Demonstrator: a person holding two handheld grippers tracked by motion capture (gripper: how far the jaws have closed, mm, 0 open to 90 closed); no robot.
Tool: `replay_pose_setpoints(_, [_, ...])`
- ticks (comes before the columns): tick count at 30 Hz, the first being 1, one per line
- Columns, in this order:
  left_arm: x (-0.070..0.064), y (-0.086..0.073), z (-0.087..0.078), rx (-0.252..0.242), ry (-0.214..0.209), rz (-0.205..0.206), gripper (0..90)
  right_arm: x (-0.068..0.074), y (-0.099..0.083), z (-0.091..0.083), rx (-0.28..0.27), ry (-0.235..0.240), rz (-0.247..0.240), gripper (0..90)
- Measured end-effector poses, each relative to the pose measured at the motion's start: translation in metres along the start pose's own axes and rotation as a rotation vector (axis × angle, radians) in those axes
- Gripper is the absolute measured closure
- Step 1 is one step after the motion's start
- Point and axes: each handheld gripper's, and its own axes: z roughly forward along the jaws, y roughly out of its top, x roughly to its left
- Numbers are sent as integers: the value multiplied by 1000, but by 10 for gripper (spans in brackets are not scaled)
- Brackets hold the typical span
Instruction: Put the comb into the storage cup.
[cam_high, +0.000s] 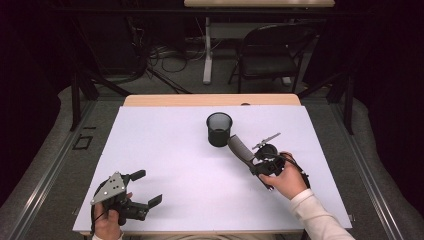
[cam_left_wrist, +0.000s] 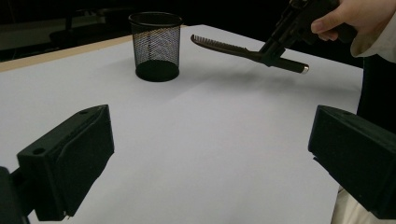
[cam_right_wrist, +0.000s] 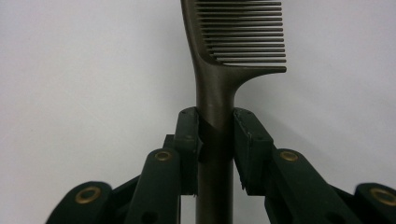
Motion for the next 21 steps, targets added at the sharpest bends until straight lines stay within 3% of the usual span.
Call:
replay_pose_setpoints(1, [0,0,0,0,1,1,5,0,-1,1,-31,1,-1,728])
replay_pose_setpoints(6, [1,0,0,-3,6,-4,5,3,-2,-5,-36,-6,-8,728])
replay_pose_setpoints(11, [0,0,1,-5,1,-5,5,5,-3,-9,-76,-6,-4,728])
replay_pose_setpoints(14, [0,0,4,13,35,-3,5,6,-3,-12,-91,-10,-13,728])
replay_pose_setpoints(21, [1,-1,7,25,31,-33,4,8,-5,-18,-125,-15,-17,728])
